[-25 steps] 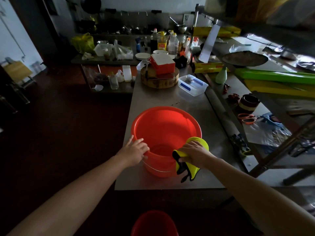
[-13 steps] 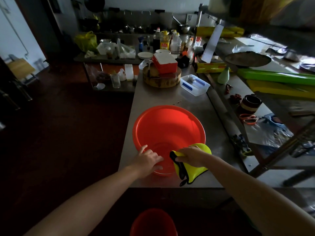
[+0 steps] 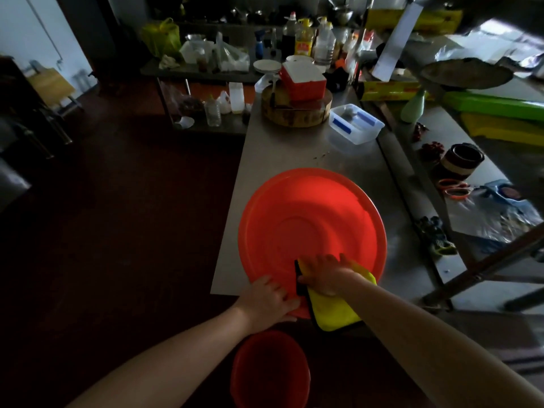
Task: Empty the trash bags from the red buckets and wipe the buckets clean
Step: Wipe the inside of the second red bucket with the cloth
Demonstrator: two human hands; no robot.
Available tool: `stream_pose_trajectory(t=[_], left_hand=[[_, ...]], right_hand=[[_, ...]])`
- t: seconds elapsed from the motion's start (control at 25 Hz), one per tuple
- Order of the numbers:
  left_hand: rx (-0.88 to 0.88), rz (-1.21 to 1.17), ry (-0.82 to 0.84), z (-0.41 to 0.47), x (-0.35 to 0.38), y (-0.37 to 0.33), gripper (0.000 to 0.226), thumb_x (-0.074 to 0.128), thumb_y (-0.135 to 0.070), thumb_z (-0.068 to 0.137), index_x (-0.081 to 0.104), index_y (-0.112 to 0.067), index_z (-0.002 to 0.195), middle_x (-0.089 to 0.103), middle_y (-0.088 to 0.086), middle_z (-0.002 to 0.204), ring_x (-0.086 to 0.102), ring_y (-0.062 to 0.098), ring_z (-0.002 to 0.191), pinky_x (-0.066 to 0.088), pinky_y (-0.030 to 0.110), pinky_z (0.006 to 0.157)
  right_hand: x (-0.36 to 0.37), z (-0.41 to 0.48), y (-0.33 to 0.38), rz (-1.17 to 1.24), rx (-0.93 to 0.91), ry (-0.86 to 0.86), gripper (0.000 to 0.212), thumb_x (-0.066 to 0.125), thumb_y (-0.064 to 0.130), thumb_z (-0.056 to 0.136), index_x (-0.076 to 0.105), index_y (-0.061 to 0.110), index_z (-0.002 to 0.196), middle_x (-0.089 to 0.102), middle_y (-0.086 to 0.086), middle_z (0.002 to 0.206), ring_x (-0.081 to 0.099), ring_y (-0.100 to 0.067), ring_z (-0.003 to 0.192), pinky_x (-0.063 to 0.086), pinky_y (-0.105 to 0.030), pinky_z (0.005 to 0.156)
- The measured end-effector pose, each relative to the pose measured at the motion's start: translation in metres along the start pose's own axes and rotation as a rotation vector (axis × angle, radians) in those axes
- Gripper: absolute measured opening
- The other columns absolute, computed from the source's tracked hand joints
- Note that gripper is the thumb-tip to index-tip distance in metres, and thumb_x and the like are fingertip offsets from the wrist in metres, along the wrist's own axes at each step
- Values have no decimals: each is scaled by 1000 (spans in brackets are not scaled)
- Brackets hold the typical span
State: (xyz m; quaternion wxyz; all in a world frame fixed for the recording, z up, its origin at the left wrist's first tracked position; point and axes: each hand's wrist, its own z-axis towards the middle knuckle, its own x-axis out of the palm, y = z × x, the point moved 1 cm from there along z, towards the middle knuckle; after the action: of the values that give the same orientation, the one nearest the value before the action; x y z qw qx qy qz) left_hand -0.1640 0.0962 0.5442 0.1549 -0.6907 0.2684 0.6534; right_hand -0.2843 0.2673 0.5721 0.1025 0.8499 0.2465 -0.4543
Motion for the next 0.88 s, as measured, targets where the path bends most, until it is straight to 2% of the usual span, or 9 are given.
stream_pose_trajectory(t=[0.08, 0.12, 0.24, 0.32, 0.44, 0.56, 0.68, 0.76, 0.88], left_hand=[[-40, 18, 17, -7, 0, -3, 44, 52, -70, 86, 65, -35, 110, 70, -4, 79, 67, 18, 71, 49, 31, 77], [-54, 38, 42, -9, -1, -5, 48, 49, -72, 88, 66, -33, 112, 71, -1, 82, 68, 21, 74, 48, 33, 80], [-98, 35, 101, -9, 2, -11, 74, 30, -78, 89, 63, -21, 121, 70, 9, 108, 64, 31, 102, 38, 44, 99], [-112, 60, 141, -8, 1, -8, 88, 26, -85, 82, 67, -15, 115, 69, 10, 112, 61, 32, 108, 32, 48, 104], [-32, 149, 43, -4, 0, -5, 92, 27, -89, 80, 71, -10, 95, 71, 12, 94, 64, 31, 93, 35, 47, 97], [50, 210, 3, 1, 9, -6, 86, 28, -88, 81, 68, -12, 73, 69, 7, 72, 63, 26, 70, 44, 40, 83], [124, 207, 50, 1, 25, -14, 79, 30, -85, 85, 65, -18, 61, 63, 1, 60, 58, 20, 54, 44, 32, 68], [170, 178, 12, 1, 34, -18, 76, 31, -83, 87, 64, -20, 60, 62, 0, 59, 57, 19, 51, 43, 28, 63], [203, 151, 8, -6, 37, -25, 72, 35, -79, 89, 68, -19, 63, 66, 2, 64, 62, 21, 56, 48, 28, 65]], right_hand=[[16, -4, 5, -243, -41, 167, 75, 11, 78, 94, 33, 38, 153, 33, -6, 161, 30, -32, 147, 17, -59, 117], [24, -6, 6, -265, -62, 216, 76, 6, 76, 95, 35, 36, 152, 35, -8, 160, 30, -32, 147, 15, -60, 116], [35, -15, 5, -287, -126, 256, 79, -3, 76, 91, 28, 41, 155, 31, -6, 162, 26, -34, 149, 10, -61, 115], [42, -21, 1, -262, -93, 236, 77, 0, 80, 90, 21, 45, 155, 27, -4, 164, 21, -35, 150, 9, -59, 116], [54, -25, -3, -176, -64, 233, 79, -1, 82, 88, 16, 46, 156, 22, -3, 166, 17, -34, 152, 8, -57, 119], [73, -22, 4, -95, -48, 169, 72, 5, 77, 94, 18, 43, 156, 24, -3, 165, 18, -35, 151, 7, -61, 118], [92, -14, 11, -55, -66, 89, 69, 8, 74, 95, 25, 42, 153, 31, -3, 161, 23, -38, 148, 9, -63, 116], [99, -4, 12, -26, -65, 13, 76, 0, 76, 90, 29, 41, 150, 37, -3, 157, 29, -38, 145, 11, -62, 116], [115, 12, 15, -25, -116, -56, 108, -29, 78, 72, 35, 35, 149, 46, -6, 150, 38, -38, 139, 14, -60, 116]])
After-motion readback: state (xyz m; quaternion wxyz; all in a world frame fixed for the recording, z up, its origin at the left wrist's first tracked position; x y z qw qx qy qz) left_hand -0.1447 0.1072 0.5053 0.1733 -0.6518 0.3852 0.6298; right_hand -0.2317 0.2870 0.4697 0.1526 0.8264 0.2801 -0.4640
